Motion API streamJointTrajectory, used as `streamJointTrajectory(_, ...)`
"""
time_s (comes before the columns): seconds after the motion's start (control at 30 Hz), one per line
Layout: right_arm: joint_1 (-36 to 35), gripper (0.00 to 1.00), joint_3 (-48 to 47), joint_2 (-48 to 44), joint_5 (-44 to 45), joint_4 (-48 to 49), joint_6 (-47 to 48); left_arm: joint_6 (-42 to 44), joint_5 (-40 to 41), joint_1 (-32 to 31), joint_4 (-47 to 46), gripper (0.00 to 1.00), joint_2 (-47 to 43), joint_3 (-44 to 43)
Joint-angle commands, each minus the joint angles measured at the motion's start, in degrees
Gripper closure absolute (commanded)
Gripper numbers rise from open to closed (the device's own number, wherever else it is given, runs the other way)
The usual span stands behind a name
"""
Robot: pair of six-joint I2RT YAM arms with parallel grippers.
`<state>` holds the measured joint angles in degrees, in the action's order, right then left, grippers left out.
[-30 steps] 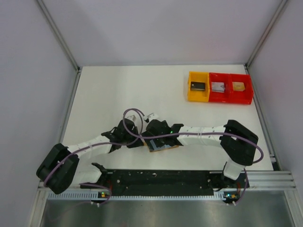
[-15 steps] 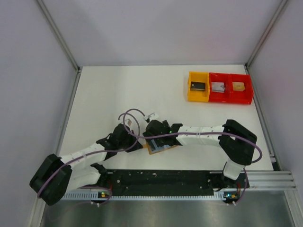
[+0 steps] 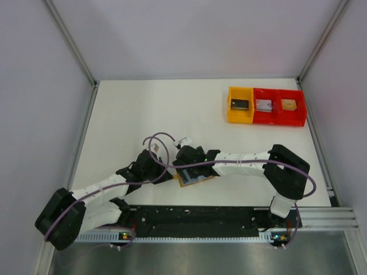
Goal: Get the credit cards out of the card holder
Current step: Remove the credit card from the card holder.
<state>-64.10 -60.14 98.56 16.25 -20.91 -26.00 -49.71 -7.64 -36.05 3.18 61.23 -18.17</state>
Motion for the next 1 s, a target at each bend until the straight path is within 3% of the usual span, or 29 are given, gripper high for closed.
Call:
streamJointTrajectory(0.0, -0.68, 0.09, -3.40, 1.63, -0.61, -0.01, 0.25, -0.74, 0.69, -0.24, -1.07, 1.00, -1.82, 0.86)
streamJointTrajectory(0.43, -0.68, 0.11, -3.06, 1.02, 7.64, -3.87, 1.03, -0.30, 3.24, -0.16, 2.26, 1.00, -4.72, 1.30)
streamJointTrajectory(0.7, -0.15, 0.21, -2.26, -2.14, 11.00, -6.43, 1.92, 0.23, 4.04, -0.16, 3.50, 1.00, -4.28, 1.56)
streamJointTrajectory(0.97, 4.50, 0.23, -0.59, -4.60, 16.08, -9.50, -0.62, 0.41, 3.51, -0.16, 3.24, 1.00, -3.75, 1.83)
